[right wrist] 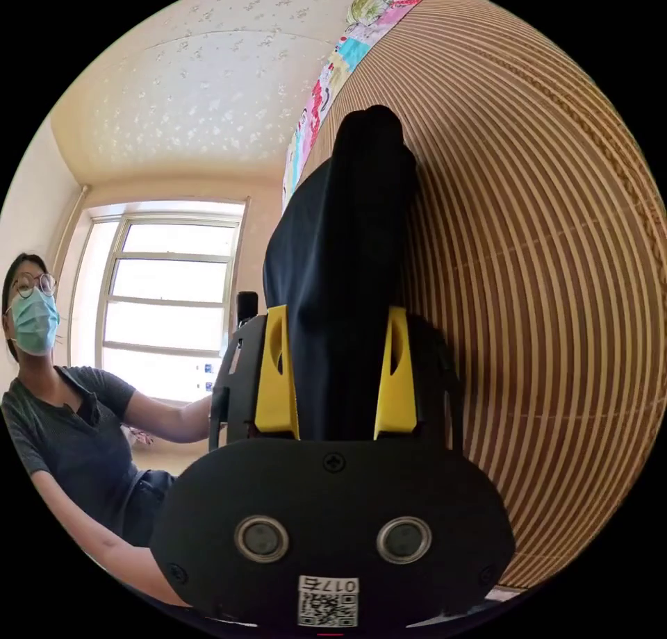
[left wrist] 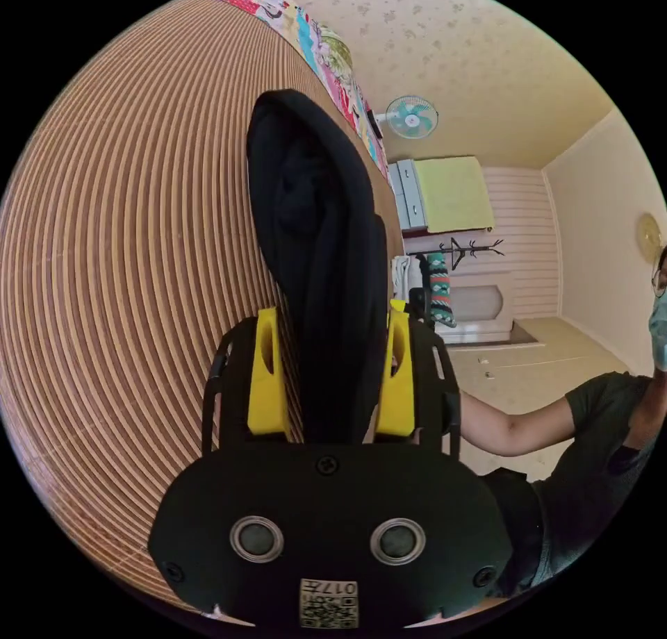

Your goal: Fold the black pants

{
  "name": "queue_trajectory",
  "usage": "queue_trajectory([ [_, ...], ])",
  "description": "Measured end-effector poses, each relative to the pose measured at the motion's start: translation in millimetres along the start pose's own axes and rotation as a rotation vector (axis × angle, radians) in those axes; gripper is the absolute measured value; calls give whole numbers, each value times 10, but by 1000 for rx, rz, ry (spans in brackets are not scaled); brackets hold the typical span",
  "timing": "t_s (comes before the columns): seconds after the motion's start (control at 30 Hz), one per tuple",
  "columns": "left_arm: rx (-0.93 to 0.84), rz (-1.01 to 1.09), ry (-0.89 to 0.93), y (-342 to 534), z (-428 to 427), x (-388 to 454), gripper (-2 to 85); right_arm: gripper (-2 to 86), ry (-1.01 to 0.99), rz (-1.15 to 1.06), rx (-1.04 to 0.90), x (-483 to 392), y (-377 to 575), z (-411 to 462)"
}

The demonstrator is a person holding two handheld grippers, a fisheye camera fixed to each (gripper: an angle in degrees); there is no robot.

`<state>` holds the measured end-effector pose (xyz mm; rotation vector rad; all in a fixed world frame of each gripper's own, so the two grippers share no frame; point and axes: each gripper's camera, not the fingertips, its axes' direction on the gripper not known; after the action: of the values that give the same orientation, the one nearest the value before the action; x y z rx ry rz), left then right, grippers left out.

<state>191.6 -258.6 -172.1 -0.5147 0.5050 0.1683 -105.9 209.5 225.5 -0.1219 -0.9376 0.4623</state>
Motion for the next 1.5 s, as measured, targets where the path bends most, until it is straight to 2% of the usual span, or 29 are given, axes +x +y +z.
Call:
queue_trajectory([
  [0.1,56,-56,34,150,-44,-118,142,157,-47,109,7,25,23,97],
  [0.13,62,-63,37,194,-100,-126,134,142,-129,143,3,68,19,76],
  [0.3,18,-20,59,267,-170,296,122,101,-249,62,45,-259,127,-325],
  [0.5,12,91,78,149,681,1350,119,90,-282,58,162,-457,352,-1651],
  [0.6,30,154,165,-102,1572,1881,120,92,-182,7,210,-582,310,-2702],
  [0.7,19,153,265,-529,2666,2224,125,102,31,-15,247,-646,129,-3705],
  [0.77,6,155,239,-793,3352,2361,133,120,355,8,302,-606,-65,-4309],
  [0.8,41,145,113,-883,3731,2428,137,124,449,24,317,-598,-105,-4415],
  [0.83,60,76,-11,-916,4052,2429,137,134,638,71,355,-592,-152,-4567],
  [0.87,48,40,-41,-929,4206,2417,137,131,774,122,395,-592,-158,-4641],
  [0.97,-90,69,26,-863,4707,2465,137,81,792,117,444,-525,-48,-4498],
  [1.1,-215,145,-179,-285,4665,2444,125,22,744,246,392,5,129,-3973],
  [1.17,-253,112,-211,0,4465,2272,126,12,809,351,210,582,142,-3502],
  [1.23,-270,54,-328,370,4058,2018,119,8,783,302,203,839,190,-3310],
  [1.3,-266,7,-464,607,3699,1850,114,6,669,410,238,965,191,-3414],
  [1.37,-216,-79,-565,828,3251,1684,112,4,653,494,194,858,83,-3472],
  [1.5,57,-387,-613,1454,2072,1295,109,4,641,333,225,235,19,-3216],
])
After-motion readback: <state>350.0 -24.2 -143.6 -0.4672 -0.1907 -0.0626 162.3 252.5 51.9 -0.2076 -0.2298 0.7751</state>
